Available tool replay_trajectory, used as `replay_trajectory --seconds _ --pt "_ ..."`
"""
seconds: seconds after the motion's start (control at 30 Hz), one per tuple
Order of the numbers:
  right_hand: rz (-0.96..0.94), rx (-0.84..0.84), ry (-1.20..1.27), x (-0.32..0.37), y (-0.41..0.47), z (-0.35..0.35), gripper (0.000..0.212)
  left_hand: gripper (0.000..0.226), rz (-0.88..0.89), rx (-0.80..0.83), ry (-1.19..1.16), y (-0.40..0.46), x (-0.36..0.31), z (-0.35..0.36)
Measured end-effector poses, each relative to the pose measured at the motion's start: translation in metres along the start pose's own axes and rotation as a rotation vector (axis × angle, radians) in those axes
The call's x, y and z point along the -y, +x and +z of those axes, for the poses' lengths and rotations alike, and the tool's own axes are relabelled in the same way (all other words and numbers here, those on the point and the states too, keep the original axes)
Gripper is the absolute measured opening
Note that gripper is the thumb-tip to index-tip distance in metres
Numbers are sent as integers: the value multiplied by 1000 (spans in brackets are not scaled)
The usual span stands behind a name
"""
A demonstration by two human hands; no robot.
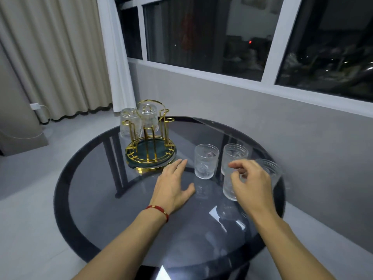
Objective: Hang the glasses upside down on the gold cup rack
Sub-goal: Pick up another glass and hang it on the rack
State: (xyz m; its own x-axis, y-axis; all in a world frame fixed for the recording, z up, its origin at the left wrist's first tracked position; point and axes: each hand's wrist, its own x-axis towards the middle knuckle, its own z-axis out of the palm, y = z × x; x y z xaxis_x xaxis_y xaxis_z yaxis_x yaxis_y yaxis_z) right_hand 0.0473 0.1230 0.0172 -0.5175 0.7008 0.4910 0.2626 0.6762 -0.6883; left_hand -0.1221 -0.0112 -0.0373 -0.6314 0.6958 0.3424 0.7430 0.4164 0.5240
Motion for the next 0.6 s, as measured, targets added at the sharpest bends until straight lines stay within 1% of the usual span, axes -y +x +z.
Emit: replay_trajectory --seconds 0.03,0.13,0.2,0.27,0.4,0.5,0.6 --pt "20 -16 11 -1 -2 -3 23 81 -12 5 -36 2 -6 2" --pt "-68 -115 -2 0 -4 -8 22 95 -110 26 -184 18 -26 9" --pt "-92 -138 19 2 -4 -7 22 102 -164 39 -236 36 -36 13" --pt "-65 -99 20 1 -3 -4 22 105 -211 42 -264 54 -44 18" --pt "-16 67 -118 -11 -1 5 24 108 -299 37 -323 77 -53 31" --pt "-56 149 -239 -18 1 9 30 107 -332 22 -351 83 -53 41" --pt "-64 183 -297 -19 3 10 35 108 -358 -36 -407 79 -52 41"
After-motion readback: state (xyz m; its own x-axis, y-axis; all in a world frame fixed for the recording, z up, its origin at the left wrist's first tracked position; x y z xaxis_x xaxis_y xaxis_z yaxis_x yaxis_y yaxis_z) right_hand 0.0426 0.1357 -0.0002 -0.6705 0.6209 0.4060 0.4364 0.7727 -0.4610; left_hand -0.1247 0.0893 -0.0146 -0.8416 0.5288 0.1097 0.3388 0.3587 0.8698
